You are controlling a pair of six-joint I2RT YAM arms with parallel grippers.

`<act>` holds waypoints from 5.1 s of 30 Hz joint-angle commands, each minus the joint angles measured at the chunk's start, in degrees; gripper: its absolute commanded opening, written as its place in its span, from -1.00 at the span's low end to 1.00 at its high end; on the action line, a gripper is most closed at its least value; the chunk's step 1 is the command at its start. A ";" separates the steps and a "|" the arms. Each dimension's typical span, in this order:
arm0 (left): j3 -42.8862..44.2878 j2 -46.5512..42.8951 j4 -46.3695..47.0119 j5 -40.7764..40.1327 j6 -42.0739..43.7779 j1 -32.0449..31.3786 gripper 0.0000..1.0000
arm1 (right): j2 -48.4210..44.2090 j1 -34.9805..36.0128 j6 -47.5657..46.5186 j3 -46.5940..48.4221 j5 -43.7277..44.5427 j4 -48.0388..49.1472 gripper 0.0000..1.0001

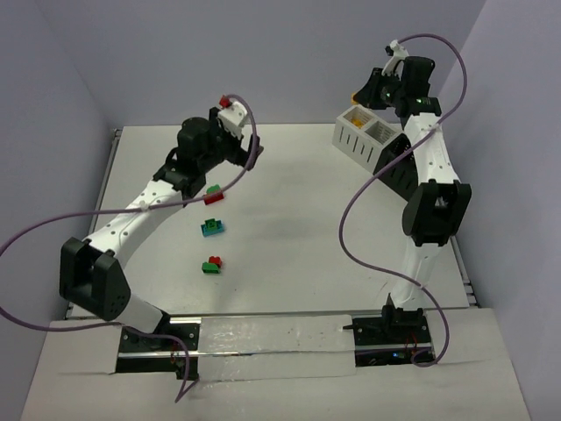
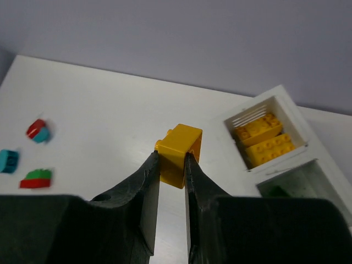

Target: Sort the legos into containers by color

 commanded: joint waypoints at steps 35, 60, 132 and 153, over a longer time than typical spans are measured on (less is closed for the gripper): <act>7.56 8.96 -15.77 -2.30 -14.21 17.40 0.98 | 15.40 -0.64 -4.03 9.01 8.86 8.88 0.26; 10.82 24.30 -34.11 -19.65 -19.76 27.68 0.98 | -11.52 8.45 -7.74 -11.27 7.47 5.87 1.00; -11.79 -10.12 10.14 3.25 17.77 -9.89 -1.00 | -19.76 26.26 10.91 -26.68 -23.95 9.78 0.97; -8.29 -5.65 10.06 -6.06 11.49 -12.22 0.99 | -21.04 19.66 2.64 -25.78 -19.58 -0.70 -1.00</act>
